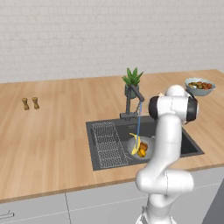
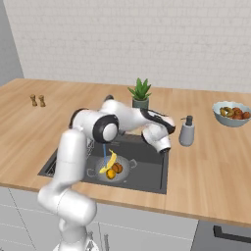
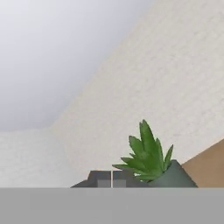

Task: Put the colander in the sink, put the banana, tangerine, peach in the colander, and turn on the sink faucet and pour water over the colander.

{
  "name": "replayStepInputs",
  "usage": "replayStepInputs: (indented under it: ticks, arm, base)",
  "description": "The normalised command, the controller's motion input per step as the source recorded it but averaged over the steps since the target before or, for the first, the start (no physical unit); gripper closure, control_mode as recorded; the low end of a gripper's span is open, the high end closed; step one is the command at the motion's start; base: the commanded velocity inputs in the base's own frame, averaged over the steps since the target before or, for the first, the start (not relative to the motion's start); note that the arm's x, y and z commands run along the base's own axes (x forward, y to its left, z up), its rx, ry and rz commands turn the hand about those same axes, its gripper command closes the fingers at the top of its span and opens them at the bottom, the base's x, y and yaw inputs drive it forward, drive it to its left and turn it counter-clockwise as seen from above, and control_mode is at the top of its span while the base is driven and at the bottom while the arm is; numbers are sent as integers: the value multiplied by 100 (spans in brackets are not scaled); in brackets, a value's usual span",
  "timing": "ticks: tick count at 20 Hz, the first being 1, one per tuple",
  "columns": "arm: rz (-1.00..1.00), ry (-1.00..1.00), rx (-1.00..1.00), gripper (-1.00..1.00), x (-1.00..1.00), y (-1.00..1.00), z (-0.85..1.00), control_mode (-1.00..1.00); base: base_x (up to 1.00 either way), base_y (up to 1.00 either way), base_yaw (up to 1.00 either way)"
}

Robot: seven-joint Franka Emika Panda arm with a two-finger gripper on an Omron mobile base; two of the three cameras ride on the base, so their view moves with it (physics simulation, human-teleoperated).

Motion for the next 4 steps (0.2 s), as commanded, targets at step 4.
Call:
replayStepInputs:
  ticks: [4]
  arm:
    - [12,-19,43,100,-55,-90,19,-100]
  base:
    - [0,0,0]
